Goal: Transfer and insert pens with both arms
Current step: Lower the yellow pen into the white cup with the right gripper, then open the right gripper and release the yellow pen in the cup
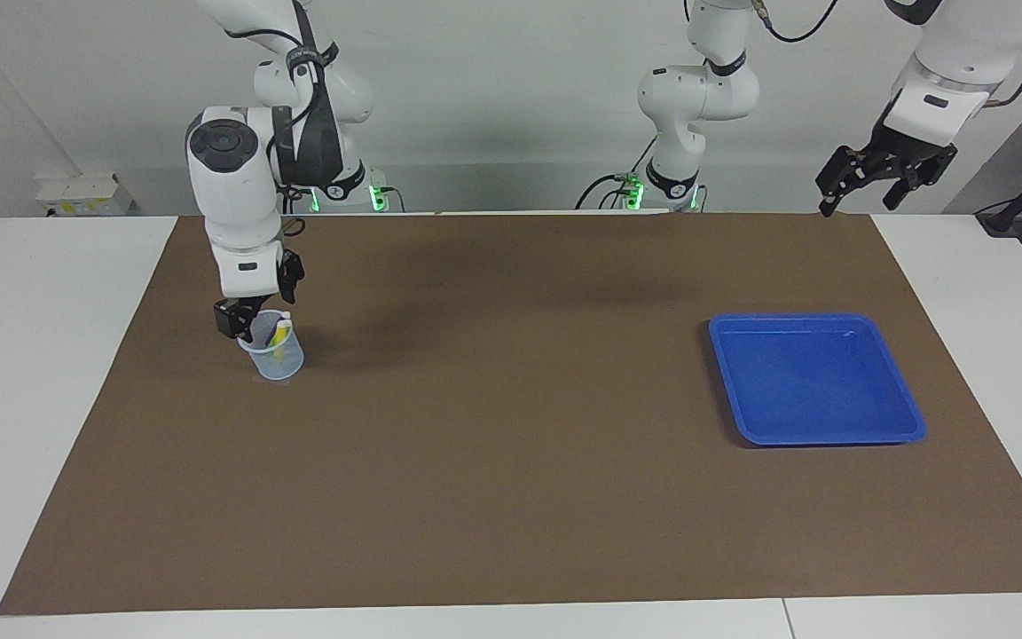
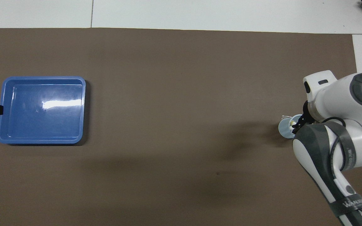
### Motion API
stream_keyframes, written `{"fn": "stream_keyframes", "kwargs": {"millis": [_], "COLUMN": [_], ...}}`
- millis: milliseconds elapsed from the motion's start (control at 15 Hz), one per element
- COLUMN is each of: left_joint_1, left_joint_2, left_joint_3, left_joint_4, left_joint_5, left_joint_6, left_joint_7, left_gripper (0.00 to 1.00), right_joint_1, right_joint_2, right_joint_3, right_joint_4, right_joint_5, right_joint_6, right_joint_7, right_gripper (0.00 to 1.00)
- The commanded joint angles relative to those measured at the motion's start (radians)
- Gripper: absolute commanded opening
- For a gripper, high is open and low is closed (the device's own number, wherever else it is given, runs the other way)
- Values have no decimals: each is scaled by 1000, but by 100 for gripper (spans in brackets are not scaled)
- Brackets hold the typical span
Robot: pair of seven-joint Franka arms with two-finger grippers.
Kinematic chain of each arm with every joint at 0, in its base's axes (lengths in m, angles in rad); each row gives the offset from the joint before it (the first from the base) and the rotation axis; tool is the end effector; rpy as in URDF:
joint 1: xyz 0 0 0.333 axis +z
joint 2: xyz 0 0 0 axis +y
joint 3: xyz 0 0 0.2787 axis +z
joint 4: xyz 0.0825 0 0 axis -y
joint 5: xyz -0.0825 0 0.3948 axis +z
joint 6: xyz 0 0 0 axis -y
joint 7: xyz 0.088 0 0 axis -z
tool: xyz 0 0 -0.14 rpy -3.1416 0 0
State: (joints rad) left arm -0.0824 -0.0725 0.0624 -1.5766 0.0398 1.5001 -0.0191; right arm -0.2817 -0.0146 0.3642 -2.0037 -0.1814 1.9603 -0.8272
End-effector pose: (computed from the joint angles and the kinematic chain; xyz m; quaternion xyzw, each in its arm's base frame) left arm 0.5380 -0.0039 0.5852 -0.9998 -0.0008 0.0017 0.0176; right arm 0.5568 0.0289 0.3864 0.8787 0.4693 -0.0451 0.0746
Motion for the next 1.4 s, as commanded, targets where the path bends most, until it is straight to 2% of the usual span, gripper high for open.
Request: {"fn": "stream_keyframes", "kwargs": {"millis": [0,334,468,602,736,869,1137,1337], "left_joint_1": [46,46,47,47,46,47,50,64], "left_joint_2": [-19,-27,-49,-49,-41,-36,-35,-38], "left_joint_3": [-61,-64,-64,-64,-65,-76,-76,-72], "left_joint_4": [-58,-97,-149,-151,-137,-114,-111,-114], "left_joint_5": [8,8,-3,-15,-17,-17,-59,-107], "left_joint_6": [54,101,143,160,158,140,117,115], "left_joint_7": [-25,-36,-36,-36,-36,-36,-36,-36], "left_gripper": [100,100,100,100,100,100,100,100], "right_joint_1": [21,59,41,58,65,117,281,292], "right_joint_2": [4,11,34,62,58,61,61,33], "right_joint_3": [7,7,6,4,5,-10,-189,-232], "right_joint_4": [69,180,224,282,284,278,284,238], "right_joint_5": [65,100,208,221,221,218,217,215], "right_joint_6": [-101,-257,-282,-305,-310,-299,-307,-307], "right_joint_7": [115,425,601,709,717,720,720,717], "right_gripper": [100,100,100,100,100,100,100,100]}}
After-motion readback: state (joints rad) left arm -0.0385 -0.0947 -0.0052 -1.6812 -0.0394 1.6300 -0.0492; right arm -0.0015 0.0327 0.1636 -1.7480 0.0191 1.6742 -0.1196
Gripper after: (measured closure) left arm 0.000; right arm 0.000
